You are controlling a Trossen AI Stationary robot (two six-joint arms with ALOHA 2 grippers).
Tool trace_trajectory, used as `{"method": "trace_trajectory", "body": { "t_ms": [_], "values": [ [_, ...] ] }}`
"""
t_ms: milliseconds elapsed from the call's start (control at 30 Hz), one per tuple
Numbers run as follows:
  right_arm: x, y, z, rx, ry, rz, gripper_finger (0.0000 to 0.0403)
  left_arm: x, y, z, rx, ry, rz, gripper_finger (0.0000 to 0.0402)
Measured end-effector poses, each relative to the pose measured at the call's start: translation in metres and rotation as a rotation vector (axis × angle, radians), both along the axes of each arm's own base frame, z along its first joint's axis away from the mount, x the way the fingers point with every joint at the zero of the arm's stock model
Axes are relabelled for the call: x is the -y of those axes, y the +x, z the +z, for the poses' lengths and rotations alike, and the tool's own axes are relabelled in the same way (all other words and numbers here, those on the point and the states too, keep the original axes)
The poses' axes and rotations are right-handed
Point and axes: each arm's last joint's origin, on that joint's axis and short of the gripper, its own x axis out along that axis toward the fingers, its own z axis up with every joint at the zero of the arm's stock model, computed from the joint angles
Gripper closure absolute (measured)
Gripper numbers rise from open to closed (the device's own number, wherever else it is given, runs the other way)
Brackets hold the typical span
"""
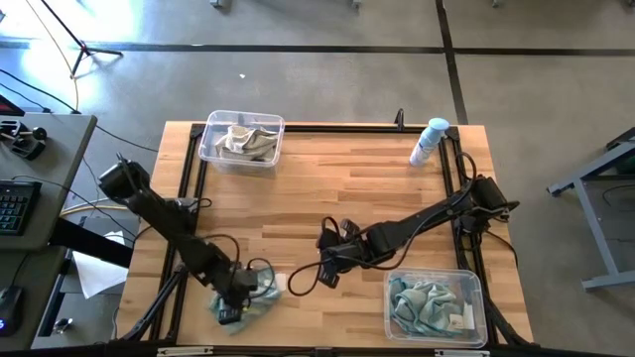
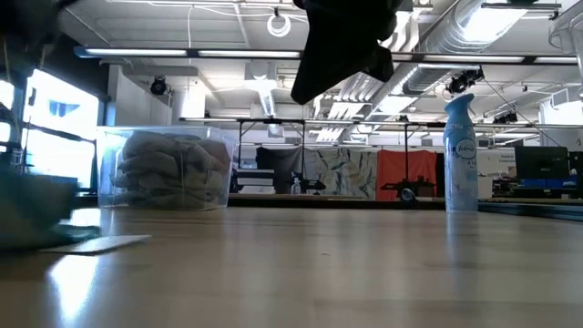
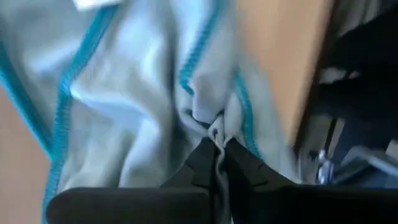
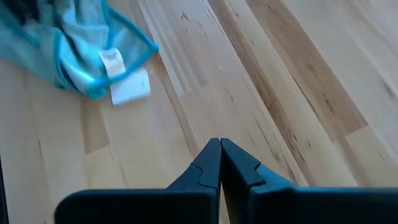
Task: Sort microfiber towel by color & place in baskets
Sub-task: Put the blue microfiber towel into the bottom transparent bin
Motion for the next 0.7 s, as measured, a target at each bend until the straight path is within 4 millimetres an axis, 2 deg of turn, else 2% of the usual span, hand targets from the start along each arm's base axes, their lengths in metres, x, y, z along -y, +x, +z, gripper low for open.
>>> {"method": "trace_trajectory", "body": {
  "t_ms": [233, 400, 500, 700],
  "values": [
    [-0.002, 0.002, 0.002, 0.026, -0.032, 0.051, 0.0394, -0.019, 0.022, 0.078, 0.167, 0.142, 0.069, 0.0399],
    [-0.008, 0.016, 0.014, 0.203, -0.047, 0.135, 0.0353, -0.036, 0.035, 0.119, 0.262, 0.248, 0.083, 0.04],
    [-0.011, 0.024, 0.024, 0.332, -0.073, 0.193, 0.0315, -0.047, 0.044, 0.131, 0.307, 0.289, 0.074, 0.0401],
    [-0.017, 0.032, 0.039, 0.5, -0.109, 0.291, 0.0234, -0.073, 0.059, 0.133, 0.312, 0.316, 0.141, 0.0401]
  ]
}}
